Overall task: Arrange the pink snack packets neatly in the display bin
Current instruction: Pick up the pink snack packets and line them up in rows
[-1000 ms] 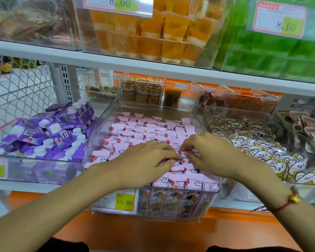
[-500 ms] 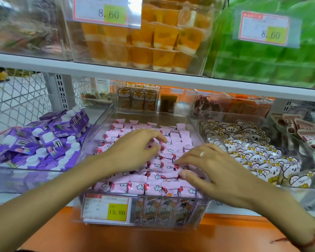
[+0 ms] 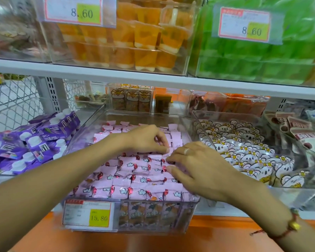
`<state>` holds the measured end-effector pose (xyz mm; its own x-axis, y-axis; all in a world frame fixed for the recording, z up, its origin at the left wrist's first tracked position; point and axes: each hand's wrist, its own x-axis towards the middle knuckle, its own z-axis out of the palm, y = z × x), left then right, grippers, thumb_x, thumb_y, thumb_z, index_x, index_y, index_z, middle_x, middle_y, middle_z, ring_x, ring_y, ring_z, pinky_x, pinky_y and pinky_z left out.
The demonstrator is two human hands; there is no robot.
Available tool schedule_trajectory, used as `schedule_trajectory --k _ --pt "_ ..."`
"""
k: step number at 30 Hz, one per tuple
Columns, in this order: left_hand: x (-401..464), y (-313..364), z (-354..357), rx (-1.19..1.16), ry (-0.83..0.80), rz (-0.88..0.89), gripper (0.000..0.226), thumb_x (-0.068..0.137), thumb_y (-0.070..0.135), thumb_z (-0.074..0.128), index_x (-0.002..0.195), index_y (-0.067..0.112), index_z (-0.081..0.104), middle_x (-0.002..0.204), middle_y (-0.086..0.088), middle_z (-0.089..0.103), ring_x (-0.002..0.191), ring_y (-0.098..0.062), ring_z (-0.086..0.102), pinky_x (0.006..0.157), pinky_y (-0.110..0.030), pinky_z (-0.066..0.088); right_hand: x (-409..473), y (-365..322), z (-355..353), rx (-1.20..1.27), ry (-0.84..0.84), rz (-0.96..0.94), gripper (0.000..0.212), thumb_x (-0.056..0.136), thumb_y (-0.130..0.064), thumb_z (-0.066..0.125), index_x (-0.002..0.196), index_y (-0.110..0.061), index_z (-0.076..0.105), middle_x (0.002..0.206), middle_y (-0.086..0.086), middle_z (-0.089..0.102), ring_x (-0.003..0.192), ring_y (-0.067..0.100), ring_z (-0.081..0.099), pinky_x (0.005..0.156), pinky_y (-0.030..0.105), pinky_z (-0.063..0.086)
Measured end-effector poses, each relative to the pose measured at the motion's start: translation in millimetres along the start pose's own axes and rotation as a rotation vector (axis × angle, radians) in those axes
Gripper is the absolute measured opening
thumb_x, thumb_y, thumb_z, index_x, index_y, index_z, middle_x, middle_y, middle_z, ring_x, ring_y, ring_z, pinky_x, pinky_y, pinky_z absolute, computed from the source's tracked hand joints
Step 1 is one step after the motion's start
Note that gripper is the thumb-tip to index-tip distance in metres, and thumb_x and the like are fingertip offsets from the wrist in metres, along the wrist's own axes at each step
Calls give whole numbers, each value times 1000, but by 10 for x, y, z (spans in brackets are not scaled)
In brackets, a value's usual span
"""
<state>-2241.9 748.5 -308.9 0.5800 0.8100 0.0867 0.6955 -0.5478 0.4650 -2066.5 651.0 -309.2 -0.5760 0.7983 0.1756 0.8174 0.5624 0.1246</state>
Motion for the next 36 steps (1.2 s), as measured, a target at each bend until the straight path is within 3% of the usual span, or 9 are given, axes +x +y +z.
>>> schedule_trajectory --k 4,8,13,18,25,28,30,33,36 --pt "-21 49 27 -88 -35 -22 17 88 26 66 97 12 71 74 14 62 53 11 52 49 -5 35 -12 -12 4 -5 3 -3 48 97 -50 24 121 -28 60 120 -6 62 108 15 52 98 32 35" --pt "-40 72 65 -51 16 -63 16 89 27 65 96 14 71 89 6 67 75 -4 58 69 -21 46 -21 -17 11 -3 2 3 48 97 -49 24 122 -27 59 120 -6 62 108 15 50 98 31 33" --pt "-94 115 92 60 257 -93 13 92 29 59 89 20 69 91 10 66 80 -8 58 68 -26 40 -7 -22 12 2 17 14 48 97 -49 25 122 -27 60 116 -8 63 107 14 50 98 30 33" --pt "-169 183 60 -297 434 -30 9 96 22 52 97 16 58 99 4 61 97 -14 57 85 -32 47 -3 -11 27 -15 23 7 48 97 -49 25 123 -28 60 118 -10 63 108 13 51 99 32 34" --pt "-301 196 150 -488 500 31 5 96 18 52 96 16 57 95 10 60 95 -4 57 81 -12 44 9 -13 -62 76 43 -28 38 97 -43 36 118 -27 64 116 -10 64 107 11 53 96 29 37" --pt "-300 181 203 -476 481 23 4 96 20 52 95 20 56 94 13 60 94 -2 57 78 -9 43 30 108 -196 240 224 73 27 93 -33 52 116 -28 65 109 -14 63 101 6 52 84 24 40" --pt "-298 167 207 -476 481 14 4 96 21 52 95 21 56 93 13 60 94 -3 58 79 -12 43 73 176 -245 145 277 135 36 91 -29 55 126 -25 57 120 -10 59 110 10 48 90 23 35" --pt "-288 161 213 -488 474 1 4 96 21 53 95 21 57 96 10 62 97 -6 58 85 -20 45 150 225 -217 2 118 154 44 94 -30 47 137 -24 46 140 -8 47 126 16 39 104 31 32" --pt "-282 165 236 -495 445 -5 4 95 19 54 95 18 57 99 6 62 101 -10 58 91 -25 45 170 247 -206 -48 38 127 38 95 -30 40 131 -30 53 136 -10 51 122 17 40 98 33 35"
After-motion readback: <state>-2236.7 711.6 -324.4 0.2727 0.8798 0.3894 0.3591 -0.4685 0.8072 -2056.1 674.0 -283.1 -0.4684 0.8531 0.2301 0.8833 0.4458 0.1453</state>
